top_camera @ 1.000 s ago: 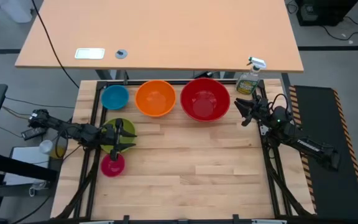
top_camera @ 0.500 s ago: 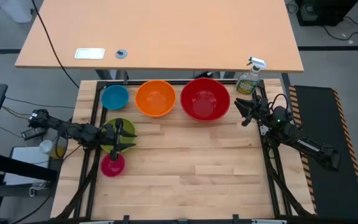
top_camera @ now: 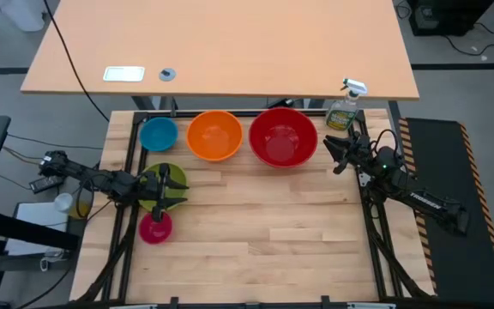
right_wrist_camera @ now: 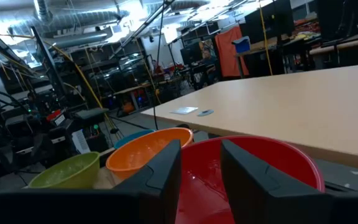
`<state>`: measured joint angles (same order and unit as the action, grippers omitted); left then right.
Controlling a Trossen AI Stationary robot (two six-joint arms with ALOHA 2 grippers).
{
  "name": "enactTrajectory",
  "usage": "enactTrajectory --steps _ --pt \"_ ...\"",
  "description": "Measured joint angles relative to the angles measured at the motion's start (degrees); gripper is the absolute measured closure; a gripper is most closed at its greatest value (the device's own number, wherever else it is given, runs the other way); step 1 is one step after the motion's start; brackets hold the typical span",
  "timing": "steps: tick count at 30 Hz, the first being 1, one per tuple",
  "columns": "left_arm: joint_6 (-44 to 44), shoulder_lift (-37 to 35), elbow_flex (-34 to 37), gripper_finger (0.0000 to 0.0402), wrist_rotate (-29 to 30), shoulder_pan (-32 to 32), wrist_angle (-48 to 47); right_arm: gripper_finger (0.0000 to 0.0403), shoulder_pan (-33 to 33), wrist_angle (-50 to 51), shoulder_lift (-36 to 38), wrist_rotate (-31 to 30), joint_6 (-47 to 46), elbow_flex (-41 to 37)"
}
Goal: Nest bowls inside each other
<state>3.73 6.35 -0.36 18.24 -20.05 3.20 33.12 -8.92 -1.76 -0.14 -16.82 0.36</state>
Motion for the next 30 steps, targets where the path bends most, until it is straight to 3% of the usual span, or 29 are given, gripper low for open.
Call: enactTrajectory --steps 5,8,15,20,25,30 --pt "0.3 0.0 0.0 0.0221 0.0 0.0 0.6 0.0284 0.0 0.0 0.0 0.0 0.0 0.0" --pt "0.1 0.0 0.0 0.0221 0.0 0.0 7.8 0.0284 0.0 -1.9 0.0 -0.5 -0.1 0.0" --pt "-3.1 0.0 0.0 0.0221 0.1 0.0 20.5 0.0284 0.0 -23.3 -0.1 -1.3 1.1 0.0" --pt "-3.2 0.0 0.0 0.0221 0.1 0.0 22.6 0.0284 0.0 -28.0 -0.9 2.0 -2.9 0.4" --pt "-3.3 0.0 0.0 0.0221 3.7 0.0 23.5 0.0284 -0.1 -19.9 -9.6 5.8 -2.7 5.6" --pt "-5.2 0.0 -0.2 0.0221 17.3 0.0 27.3 0.0284 -1.5 -19.3 -24.9 7.5 1.4 12.5"
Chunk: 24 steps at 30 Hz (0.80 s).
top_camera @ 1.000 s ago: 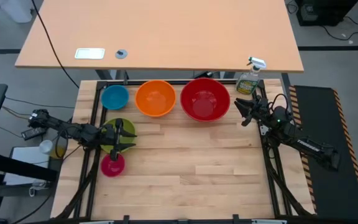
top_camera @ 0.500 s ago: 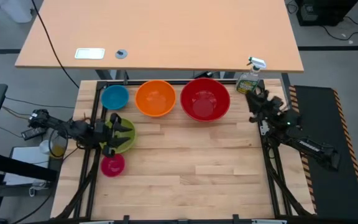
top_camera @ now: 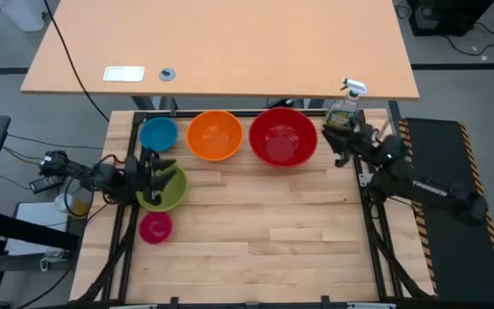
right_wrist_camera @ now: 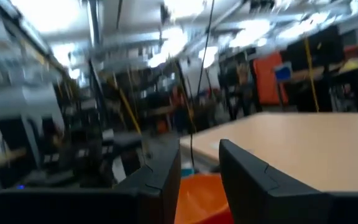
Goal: Nest bowls inside each other
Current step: Stack the orange bowl on top of the red bowl
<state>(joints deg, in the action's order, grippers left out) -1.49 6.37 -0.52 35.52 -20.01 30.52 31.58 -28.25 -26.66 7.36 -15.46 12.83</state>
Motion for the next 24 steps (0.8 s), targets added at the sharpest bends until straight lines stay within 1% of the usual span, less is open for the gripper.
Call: enactTrajectory --steps 2,5,10,14,16,20,24 --pt "-1.0 0.3 -0.8 0.0221 2.0 0.0 -1.6 0.0284 -1.4 0.0 -7.1 0.0 2.3 3.7" --pt "-1.4 1.5 -3.6 0.0221 2.4 1.2 -2.9 0.0284 -3.6 0.3 -17.6 0.0 6.1 10.1" --pt "0.3 4.8 -9.1 0.0221 4.0 4.3 -11.8 0.0284 -6.7 0.1 -33.7 0.1 13.4 21.7" --pt "0.9 7.5 -12.4 0.0221 4.3 6.2 -17.7 0.0284 -8.1 2.9 -43.6 0.0 18.8 30.3" --pt "1.3 8.6 -13.4 0.0221 4.3 6.4 -19.8 0.0284 -9.0 5.9 -47.9 0.0 21.1 34.5" --pt "1.9 10.6 -14.9 0.0221 4.3 6.4 -22.5 0.0284 -11.7 15.3 -56.0 -0.6 26.5 43.2" --pt "2.4 12.9 -15.3 0.0221 4.3 6.4 -23.6 0.0284 -14.7 22.6 -63.8 -5.4 32.0 51.9"
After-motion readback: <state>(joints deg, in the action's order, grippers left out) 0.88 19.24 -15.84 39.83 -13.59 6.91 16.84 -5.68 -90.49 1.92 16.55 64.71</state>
